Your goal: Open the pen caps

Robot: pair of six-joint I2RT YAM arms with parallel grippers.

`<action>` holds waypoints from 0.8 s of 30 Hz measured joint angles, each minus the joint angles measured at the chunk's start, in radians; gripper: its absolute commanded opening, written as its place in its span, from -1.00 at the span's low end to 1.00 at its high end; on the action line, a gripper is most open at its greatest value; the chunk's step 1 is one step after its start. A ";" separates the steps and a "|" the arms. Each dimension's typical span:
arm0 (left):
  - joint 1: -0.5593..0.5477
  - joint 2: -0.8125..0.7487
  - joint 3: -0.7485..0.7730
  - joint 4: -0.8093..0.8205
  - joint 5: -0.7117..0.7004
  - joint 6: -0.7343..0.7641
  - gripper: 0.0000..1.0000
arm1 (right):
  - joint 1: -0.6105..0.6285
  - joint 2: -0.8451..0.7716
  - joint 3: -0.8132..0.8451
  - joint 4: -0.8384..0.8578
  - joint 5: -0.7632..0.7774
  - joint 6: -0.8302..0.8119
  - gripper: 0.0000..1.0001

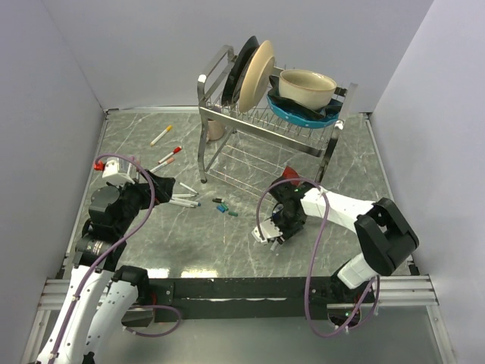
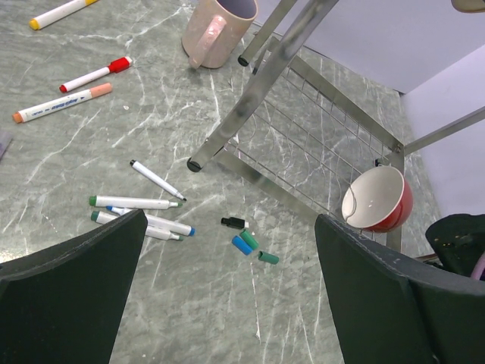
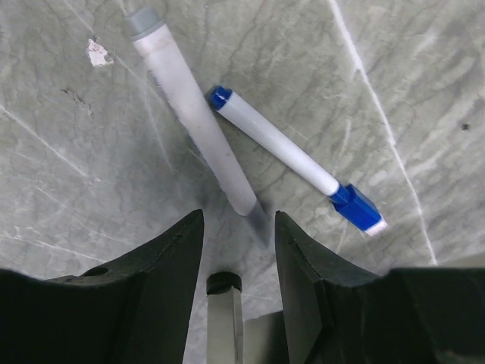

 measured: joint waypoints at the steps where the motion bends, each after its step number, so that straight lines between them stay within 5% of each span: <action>1: 0.000 0.000 0.000 0.000 0.000 0.000 0.99 | 0.002 0.005 0.000 -0.002 0.002 -0.002 0.00; 5: 0.000 -0.006 0.000 0.000 0.000 0.000 0.99 | 0.013 0.032 -0.002 -0.005 0.014 -0.004 -0.05; 14: 0.000 -0.016 0.000 0.000 0.000 0.000 0.99 | 0.024 0.033 -0.006 -0.029 0.039 0.011 -0.99; 24: 0.000 -0.045 -0.004 0.029 0.080 0.006 0.99 | 0.024 -0.065 -0.071 -0.041 -0.008 0.043 -1.00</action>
